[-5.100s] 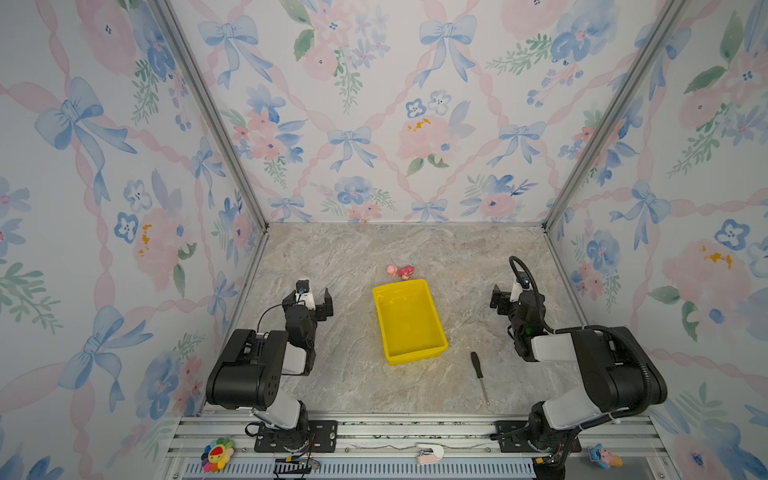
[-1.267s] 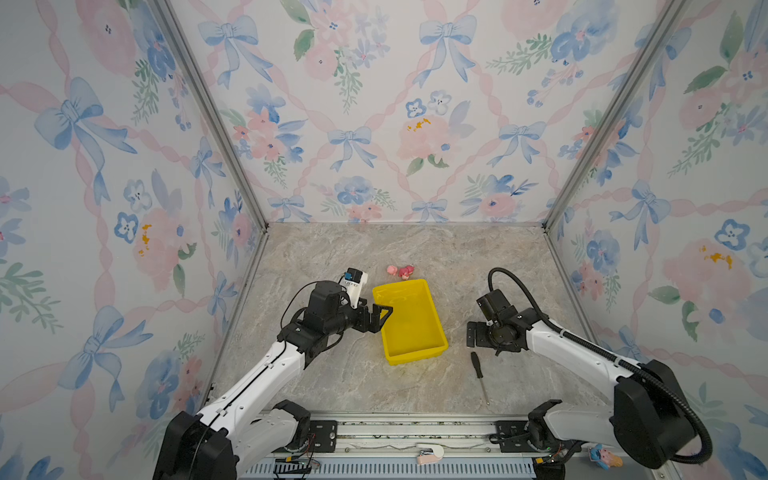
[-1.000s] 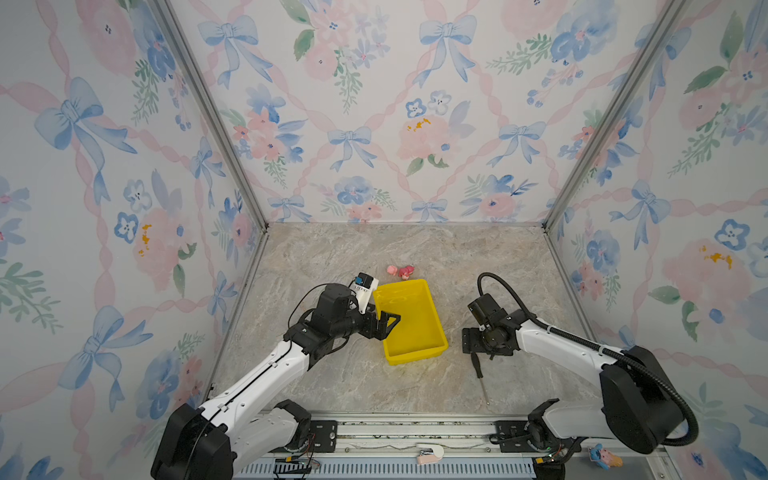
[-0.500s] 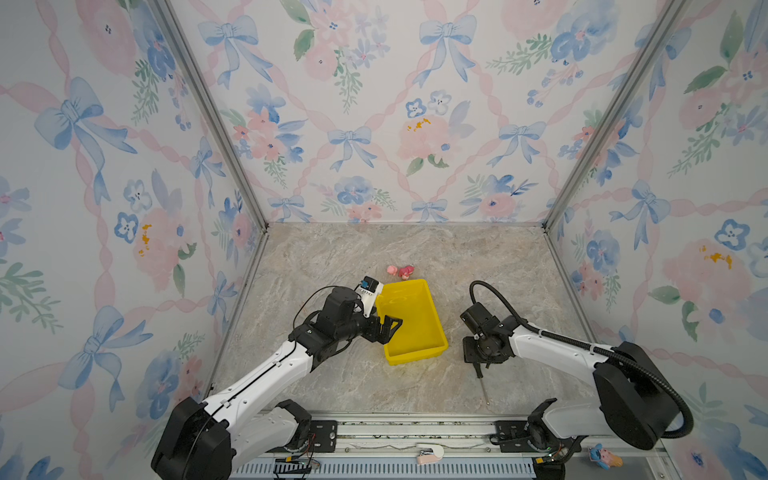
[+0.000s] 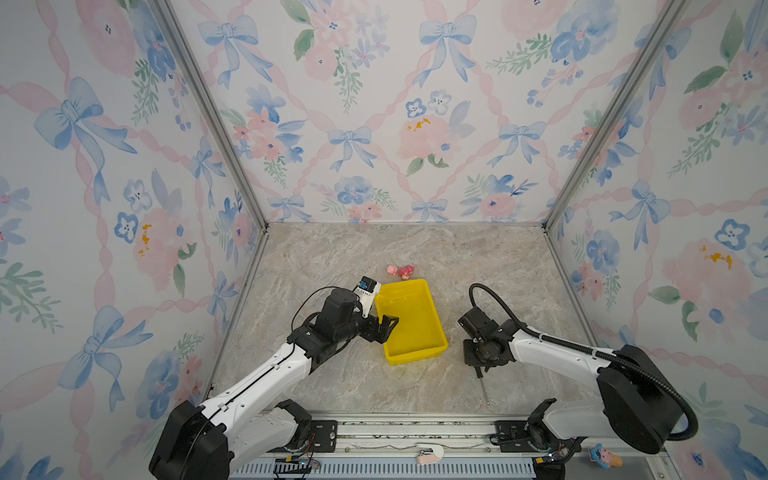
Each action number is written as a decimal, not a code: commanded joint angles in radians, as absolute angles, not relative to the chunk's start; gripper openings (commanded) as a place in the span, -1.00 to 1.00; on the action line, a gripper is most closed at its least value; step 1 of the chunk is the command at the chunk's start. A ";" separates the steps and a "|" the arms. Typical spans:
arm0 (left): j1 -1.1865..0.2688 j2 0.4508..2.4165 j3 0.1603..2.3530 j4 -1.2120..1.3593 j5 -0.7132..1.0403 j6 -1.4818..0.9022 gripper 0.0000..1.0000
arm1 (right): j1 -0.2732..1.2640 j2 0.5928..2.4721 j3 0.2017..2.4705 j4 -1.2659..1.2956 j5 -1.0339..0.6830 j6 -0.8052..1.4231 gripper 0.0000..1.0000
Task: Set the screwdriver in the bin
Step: 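Lower the right gripper onto the black screwdriver handle and close it, then lift the screwdriver with the right gripper and carry it over the bin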
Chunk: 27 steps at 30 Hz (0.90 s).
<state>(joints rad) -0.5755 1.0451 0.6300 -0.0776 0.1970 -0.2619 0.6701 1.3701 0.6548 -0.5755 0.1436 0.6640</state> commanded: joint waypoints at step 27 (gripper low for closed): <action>-0.550 1.022 0.616 -0.064 0.097 -0.303 0.95 | 0.792 1.183 0.921 -0.834 0.339 0.676 -0.96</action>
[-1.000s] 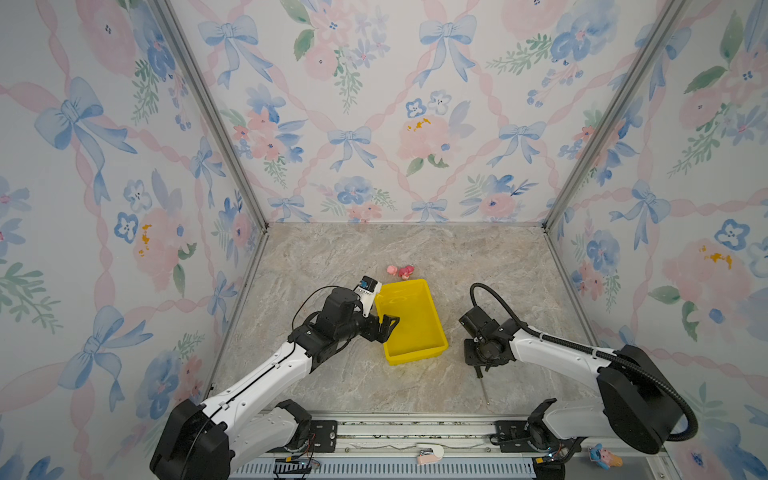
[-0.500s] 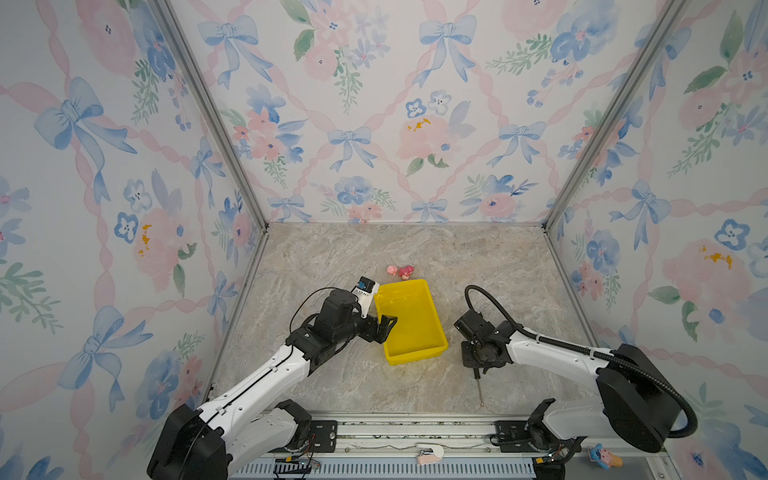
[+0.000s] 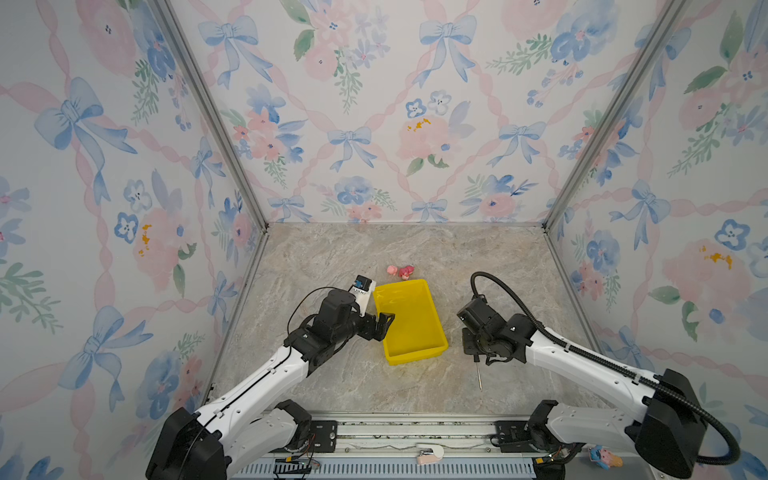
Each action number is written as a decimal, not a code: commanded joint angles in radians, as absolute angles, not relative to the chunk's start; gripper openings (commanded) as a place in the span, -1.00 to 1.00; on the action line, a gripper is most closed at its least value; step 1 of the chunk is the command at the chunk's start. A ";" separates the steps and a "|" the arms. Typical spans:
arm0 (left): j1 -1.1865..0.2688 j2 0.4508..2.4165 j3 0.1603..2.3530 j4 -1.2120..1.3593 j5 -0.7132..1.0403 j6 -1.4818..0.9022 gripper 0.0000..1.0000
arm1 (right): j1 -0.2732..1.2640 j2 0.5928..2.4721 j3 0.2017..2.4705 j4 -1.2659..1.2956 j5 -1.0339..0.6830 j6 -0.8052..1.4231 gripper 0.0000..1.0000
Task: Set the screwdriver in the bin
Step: 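Lift the screwdriver with the right gripper and carry it over the bin, then lower the screwdriver into the yellow bin with the right gripper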
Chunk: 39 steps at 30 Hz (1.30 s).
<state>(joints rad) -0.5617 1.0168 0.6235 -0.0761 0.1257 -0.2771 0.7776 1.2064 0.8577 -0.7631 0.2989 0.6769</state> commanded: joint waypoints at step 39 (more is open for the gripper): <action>-0.432 0.876 0.552 -0.151 0.037 -0.405 0.95 | 0.852 1.899 1.563 -0.616 0.119 0.553 -1.00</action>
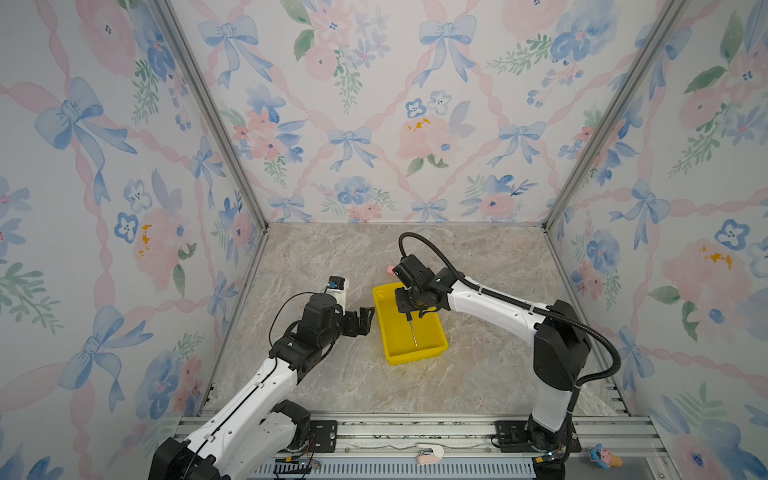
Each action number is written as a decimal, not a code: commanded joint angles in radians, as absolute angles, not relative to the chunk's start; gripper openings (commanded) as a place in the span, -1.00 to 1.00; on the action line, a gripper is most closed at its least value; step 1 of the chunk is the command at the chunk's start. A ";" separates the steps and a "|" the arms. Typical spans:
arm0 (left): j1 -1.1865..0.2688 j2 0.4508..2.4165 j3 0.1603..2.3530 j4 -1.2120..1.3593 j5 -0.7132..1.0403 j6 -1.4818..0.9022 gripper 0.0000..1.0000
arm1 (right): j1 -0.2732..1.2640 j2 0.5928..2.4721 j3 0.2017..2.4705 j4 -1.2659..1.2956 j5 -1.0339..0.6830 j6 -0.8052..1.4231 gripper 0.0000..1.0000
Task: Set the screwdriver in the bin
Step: 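Lower the screwdriver into the yellow bin with the right gripper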
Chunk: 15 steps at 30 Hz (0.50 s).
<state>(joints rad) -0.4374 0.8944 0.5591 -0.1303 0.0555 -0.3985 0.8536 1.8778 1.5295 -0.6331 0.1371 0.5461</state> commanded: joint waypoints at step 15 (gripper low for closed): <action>-0.430 0.879 0.532 -0.152 0.053 -0.398 0.95 | 0.843 2.005 1.539 -0.571 0.141 0.562 -1.00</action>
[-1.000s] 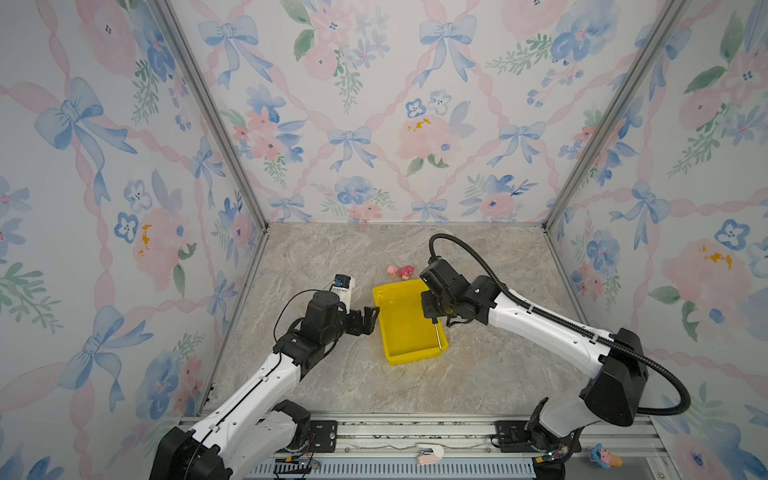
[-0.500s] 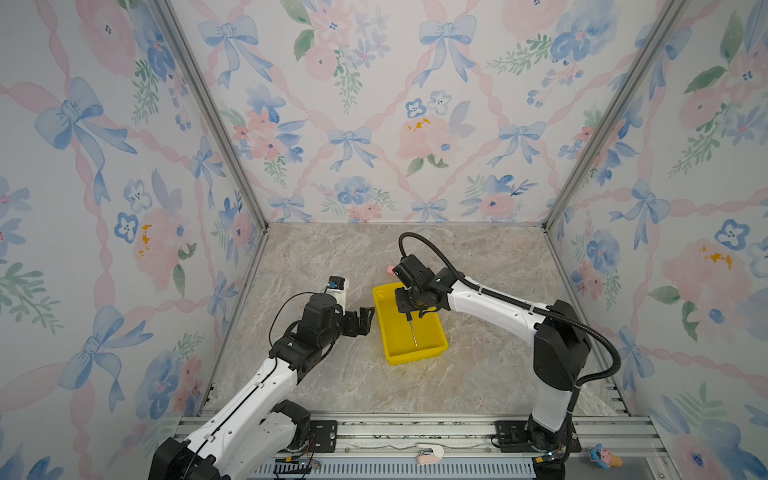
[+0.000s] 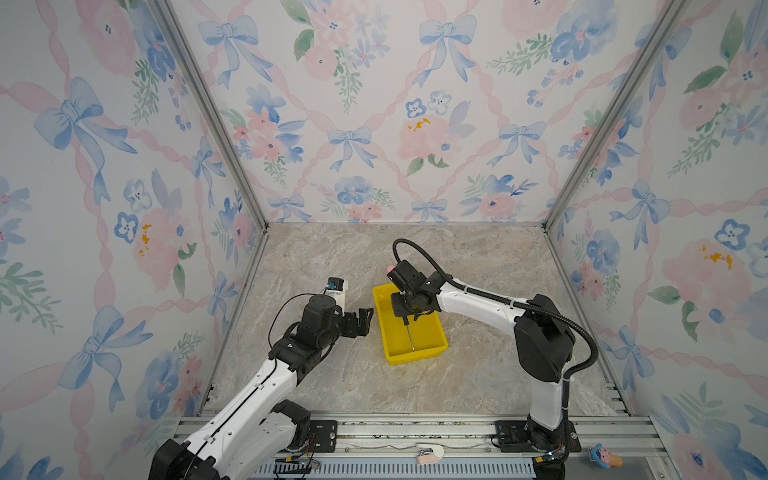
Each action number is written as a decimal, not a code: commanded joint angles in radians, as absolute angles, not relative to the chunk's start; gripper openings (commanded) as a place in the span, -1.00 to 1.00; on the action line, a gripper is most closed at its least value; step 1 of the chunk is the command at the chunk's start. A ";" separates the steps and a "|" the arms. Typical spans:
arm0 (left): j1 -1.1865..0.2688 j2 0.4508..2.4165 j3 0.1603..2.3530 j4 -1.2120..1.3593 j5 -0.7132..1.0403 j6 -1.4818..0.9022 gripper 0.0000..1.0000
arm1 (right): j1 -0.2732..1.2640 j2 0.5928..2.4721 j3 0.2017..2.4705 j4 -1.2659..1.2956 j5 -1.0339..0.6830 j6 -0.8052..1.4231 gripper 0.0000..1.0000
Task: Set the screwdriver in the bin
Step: 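Lower the screwdriver into the yellow bin with the right gripper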
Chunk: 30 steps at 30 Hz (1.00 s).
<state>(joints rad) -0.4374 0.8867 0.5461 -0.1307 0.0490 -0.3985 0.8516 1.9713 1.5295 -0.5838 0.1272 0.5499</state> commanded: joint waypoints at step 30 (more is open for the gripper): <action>-0.429 0.867 0.534 -0.158 0.061 -0.387 0.95 | 0.837 2.091 1.515 -0.568 0.175 0.609 -0.92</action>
